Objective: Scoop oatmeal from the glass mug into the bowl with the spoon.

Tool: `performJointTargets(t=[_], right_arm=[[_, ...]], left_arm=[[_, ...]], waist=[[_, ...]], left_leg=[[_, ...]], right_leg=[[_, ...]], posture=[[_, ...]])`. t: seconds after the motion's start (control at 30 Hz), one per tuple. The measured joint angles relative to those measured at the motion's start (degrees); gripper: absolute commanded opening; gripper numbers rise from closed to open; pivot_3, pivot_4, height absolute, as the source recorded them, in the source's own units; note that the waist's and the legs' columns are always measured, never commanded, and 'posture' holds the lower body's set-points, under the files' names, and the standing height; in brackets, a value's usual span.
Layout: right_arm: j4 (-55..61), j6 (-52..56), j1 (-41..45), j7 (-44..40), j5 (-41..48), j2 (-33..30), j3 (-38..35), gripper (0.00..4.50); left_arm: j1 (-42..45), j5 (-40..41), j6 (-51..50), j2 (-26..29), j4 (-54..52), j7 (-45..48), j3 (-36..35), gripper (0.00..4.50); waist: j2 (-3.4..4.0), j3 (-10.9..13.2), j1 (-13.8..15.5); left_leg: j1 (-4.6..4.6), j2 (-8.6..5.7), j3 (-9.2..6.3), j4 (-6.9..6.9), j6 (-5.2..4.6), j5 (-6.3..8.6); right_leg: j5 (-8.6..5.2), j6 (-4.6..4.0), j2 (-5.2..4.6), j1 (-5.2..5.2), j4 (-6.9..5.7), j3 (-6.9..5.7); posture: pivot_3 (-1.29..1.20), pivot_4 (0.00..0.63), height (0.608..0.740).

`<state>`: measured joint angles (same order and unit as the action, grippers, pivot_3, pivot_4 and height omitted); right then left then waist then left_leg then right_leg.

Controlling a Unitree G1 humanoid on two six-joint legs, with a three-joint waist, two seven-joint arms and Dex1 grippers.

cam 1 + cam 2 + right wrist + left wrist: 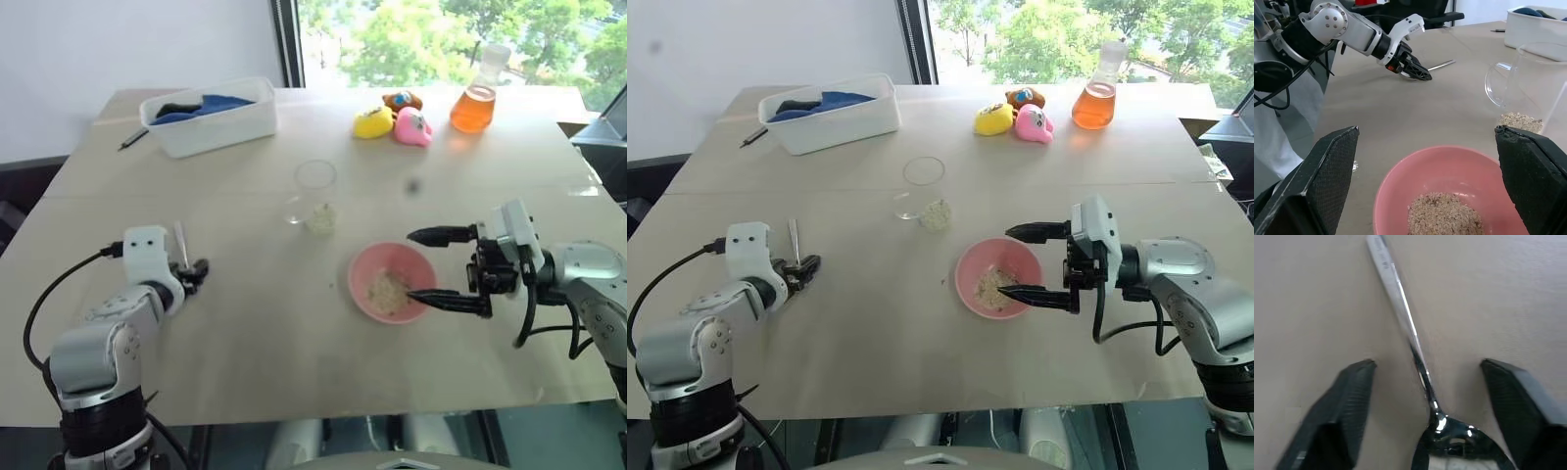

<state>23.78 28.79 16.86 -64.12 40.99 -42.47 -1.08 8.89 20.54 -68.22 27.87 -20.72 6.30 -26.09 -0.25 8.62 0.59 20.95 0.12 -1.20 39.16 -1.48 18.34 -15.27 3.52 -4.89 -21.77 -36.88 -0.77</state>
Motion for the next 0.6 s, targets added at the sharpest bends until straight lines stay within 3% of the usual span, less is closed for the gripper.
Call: performJointTargets(t=[0.13,0.4,0.6], right_arm=[[0.0,-0.28,-0.11,0.12,-0.26,0.23,0.0,4.5],[-0.05,-0.39,-0.2,0.97,-0.29,0.77,-0.03,4.5],[-0.01,0.1,-1.15,2.47,0.09,1.38,-0.19,4.5]], left_arm=[[-0.26,-0.4,0.23,0.67,1.4,0.22,-1.25,0.02],[-1.89,1.15,0.68,-6.08,-0.29,-0.48,-9.96,0.02],[-12.12,4.22,16.88,-12.87,-4.19,5.52,-11.92,0.02]], waist=[[0.18,-0.08,-0.17],[0.46,-0.25,-1.12],[0.45,-0.25,-1.22]], left_leg=[[-0.1,0.0,0.0,-0.07,0.01,0.0],[-0.14,-0.01,-0.02,-0.12,0.01,0.0],[-0.11,0.0,-0.06,-0.21,0.02,0.01]], right_leg=[[0.0,0.0,0.0,0.01,-0.02,0.08],[0.0,0.0,-0.17,-0.02,0.01,0.23],[0.0,-0.01,-0.25,-0.06,0.11,0.46]], posture=[[0.0,0.15,0.74],[0.0,0.15,0.74],[0.0,0.15,0.74]])
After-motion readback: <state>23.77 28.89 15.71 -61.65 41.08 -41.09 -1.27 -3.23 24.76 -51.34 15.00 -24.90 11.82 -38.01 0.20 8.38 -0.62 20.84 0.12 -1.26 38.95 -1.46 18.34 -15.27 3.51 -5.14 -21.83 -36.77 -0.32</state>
